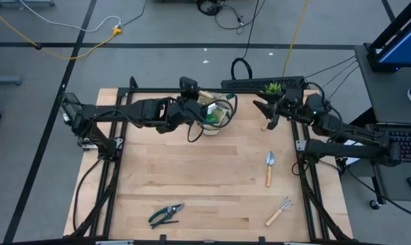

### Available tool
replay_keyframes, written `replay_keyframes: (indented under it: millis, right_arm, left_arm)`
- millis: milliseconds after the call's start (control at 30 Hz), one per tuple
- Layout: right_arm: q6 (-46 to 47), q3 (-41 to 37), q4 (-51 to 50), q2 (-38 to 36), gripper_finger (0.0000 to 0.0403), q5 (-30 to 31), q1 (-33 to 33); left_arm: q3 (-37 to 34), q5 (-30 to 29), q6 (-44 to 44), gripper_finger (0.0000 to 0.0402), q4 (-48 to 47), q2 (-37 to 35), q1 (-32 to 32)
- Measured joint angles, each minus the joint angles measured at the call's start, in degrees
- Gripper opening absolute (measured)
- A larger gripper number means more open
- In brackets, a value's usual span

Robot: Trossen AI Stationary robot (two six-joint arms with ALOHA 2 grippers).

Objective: Pick & Place Garden tools in Gardening bag
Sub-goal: Put the top brown trowel into the gardening bag

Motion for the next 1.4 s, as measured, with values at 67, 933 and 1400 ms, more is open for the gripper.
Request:
replay_keyframes:
  millis: [67,933,1400]
  right_arm:
    - [-0.06,1.43,-0.93,1.01,0.0185,-0.04,0.0]
    - [-0.95,27.84,-23.35,17.92,0.0292,-4.29,-0.02]
    - [7.24,36.72,-25.76,27.09,0.0315,-15.13,-0.13]
  left_arm:
    - [0.0,-1.41,4.39,0.0074,1.58,0.0,0.0]
    - [-0.04,-1.76,41.43,0.0074,12.21,0.02,-2.27]
    - [-1.99,-0.54,44.77,0.0074,12.08,0.07,-2.91]
